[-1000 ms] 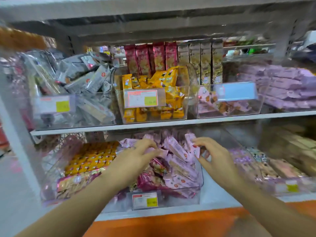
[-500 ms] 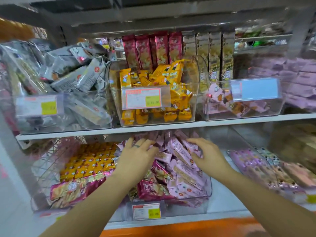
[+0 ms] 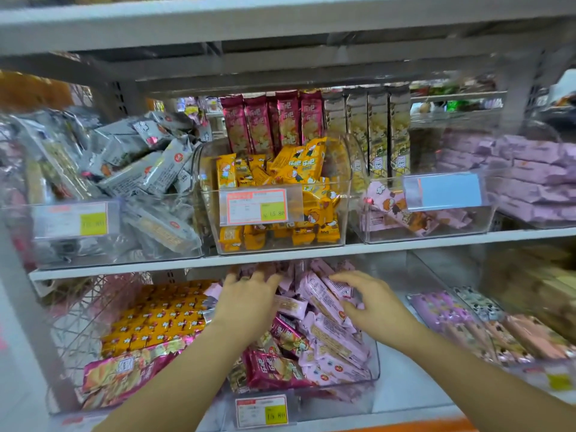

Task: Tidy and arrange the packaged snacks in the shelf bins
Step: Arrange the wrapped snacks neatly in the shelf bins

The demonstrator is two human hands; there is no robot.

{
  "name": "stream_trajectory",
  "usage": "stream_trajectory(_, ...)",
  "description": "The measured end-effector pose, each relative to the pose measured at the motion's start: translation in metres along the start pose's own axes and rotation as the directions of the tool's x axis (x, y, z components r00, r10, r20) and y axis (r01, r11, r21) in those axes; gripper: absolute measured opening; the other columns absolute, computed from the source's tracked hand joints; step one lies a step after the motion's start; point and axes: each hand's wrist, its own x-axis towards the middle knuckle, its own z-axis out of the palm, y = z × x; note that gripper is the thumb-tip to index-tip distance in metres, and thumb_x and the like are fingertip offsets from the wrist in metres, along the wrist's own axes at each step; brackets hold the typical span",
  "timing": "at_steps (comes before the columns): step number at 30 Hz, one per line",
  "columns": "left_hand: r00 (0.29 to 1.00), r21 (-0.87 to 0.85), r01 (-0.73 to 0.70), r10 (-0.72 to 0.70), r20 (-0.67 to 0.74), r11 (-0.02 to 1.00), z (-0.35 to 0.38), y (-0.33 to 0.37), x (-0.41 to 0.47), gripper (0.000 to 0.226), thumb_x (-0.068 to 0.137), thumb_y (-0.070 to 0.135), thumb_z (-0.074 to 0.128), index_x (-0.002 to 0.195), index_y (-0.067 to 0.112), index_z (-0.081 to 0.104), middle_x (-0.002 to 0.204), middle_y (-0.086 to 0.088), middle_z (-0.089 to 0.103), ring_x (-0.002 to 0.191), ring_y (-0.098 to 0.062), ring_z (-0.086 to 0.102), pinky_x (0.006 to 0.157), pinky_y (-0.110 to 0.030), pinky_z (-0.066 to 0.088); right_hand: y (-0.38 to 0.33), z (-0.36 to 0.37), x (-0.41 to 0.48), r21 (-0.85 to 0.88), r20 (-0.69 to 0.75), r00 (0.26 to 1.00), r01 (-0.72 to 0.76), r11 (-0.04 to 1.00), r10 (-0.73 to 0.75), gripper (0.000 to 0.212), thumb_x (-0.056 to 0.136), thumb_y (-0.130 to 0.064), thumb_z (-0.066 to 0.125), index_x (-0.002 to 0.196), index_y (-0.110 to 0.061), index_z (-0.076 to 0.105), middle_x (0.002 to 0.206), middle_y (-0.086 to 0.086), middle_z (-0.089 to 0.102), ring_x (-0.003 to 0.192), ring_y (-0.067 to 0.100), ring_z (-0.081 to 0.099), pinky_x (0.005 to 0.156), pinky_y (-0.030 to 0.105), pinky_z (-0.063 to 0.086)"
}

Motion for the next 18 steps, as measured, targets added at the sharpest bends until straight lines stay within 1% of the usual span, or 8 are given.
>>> stream_trajectory(3,0.998,-0.021,-0.001,0.0,-0.069,1.0,-0.004,-0.002,-0.007,0.05,0.099,0.043,0.037,0.145,0.028,0.027,0.137,-0.002,0.046,0.123,-0.024,0.048,0.103,-0.04,0.028,-0.004,-0.006,-0.002,-0.013,-0.003,1.0,0.016,1.0,-0.016,0.044,0.088,-0.008,0.058,0.128,-0.027,0.057,0.125,-0.015,0.053,0.11,-0.007,0.042,0.084,-0.009,0.018)
stream_trajectory(6,0.989,-0.15,-0.039,0.017,-0.149,0.988,-0.015,-0.005,-0.018,0.046,0.098,0.045,0.037,0.143,0.034,0.032,0.138,0.006,0.045,0.125,-0.017,0.045,0.104,-0.035,0.027,-0.011,-0.014,-0.004,-0.031,0.003,1.0,0.025,0.999,-0.025,0.044,0.088,-0.01,0.059,0.128,-0.026,0.057,0.124,-0.015,0.053,0.109,-0.008,0.041,0.085,-0.008,0.02)
stream_trajectory(8,0.979,-0.286,-0.096,0.039,-0.2,0.953,-0.028,-0.005,-0.027,0.042,0.098,0.045,0.038,0.14,0.037,0.037,0.138,0.014,0.044,0.122,-0.011,0.047,0.105,-0.031,0.028,-0.019,-0.023,-0.007,-0.028,0.026,0.999,0.029,0.999,-0.028,0.04,0.089,-0.014,0.06,0.127,-0.028,0.058,0.123,-0.017,0.054,0.11,-0.009,0.043,0.089,-0.004,0.024)
stream_trajectory(10,0.971,-0.401,-0.146,0.053,-0.234,0.904,-0.044,-0.002,-0.036,0.038,0.098,0.046,0.039,0.136,0.04,0.042,0.136,0.02,0.045,0.115,-0.006,0.052,0.099,-0.026,0.035,-0.03,-0.036,-0.012,-0.008,0.044,0.998,0.046,0.999,-0.045,0.035,0.089,-0.014,0.062,0.121,-0.028,0.062,0.118,-0.018,0.059,0.106,-0.008,0.051,0.093,0.004,0.036)
stream_trajectory(12,0.958,-0.476,-0.184,0.048,-0.282,0.86,-0.059,0.001,-0.042,0.033,0.097,0.044,0.043,0.129,0.042,0.047,0.128,0.025,0.05,0.109,-0.003,0.055,0.092,-0.024,0.043,-0.044,-0.056,-0.017,0.027,0.03,0.996,0.081,0.996,-0.082,0.028,0.087,-0.011,0.064,0.109,-0.028,0.067,0.105,-0.02,0.065,0.096,-0.005,0.059,0.09,0.016,0.046)
stream_trajectory(13,0.949,-0.504,-0.204,0.044,-0.312,0.839,-0.068,0.002,-0.044,0.03,0.096,0.043,0.045,0.126,0.042,0.051,0.123,0.025,0.053,0.107,-0.002,0.055,0.089,-0.025,0.046,-0.052,-0.068,-0.019,0.05,0.015,0.995,0.1,0.994,-0.1,0.028,0.086,-0.008,0.064,0.103,-0.03,0.067,0.099,-0.02,0.067,0.092,-0.003,0.061,0.086,0.019,0.048)
stream_trajectory(16,0.909,-0.582,-0.288,0.025,-0.416,0.761,-0.094,0.008,-0.044,0.023,0.093,0.037,0.053,0.114,0.037,0.06,0.108,0.024,0.06,0.095,0.002,0.058,0.082,-0.03,0.051,-0.077,-0.108,-0.023,0.117,-0.047,0.987,0.16,0.98,-0.155,0.03,0.086,-0.005,0.066,0.09,-0.035,0.064,0.091,-0.01,0.072,0.083,0.002,0.065,0.08,0.017,0.051)
stream_trajectory(18,0.876,-0.602,-0.334,0.003,-0.482,0.725,-0.11,0.01,-0.038,0.019,0.092,0.033,0.056,0.11,0.035,0.064,0.101,0.024,0.062,0.091,0.004,0.057,0.08,-0.03,0.051,-0.09,-0.136,-0.022,0.143,-0.112,0.978,0.191,0.971,-0.176,0.029,0.085,-0.005,0.067,0.087,-0.034,0.065,0.088,-0.009,0.072,0.079,0.002,0.066,0.076,0.013,0.05)
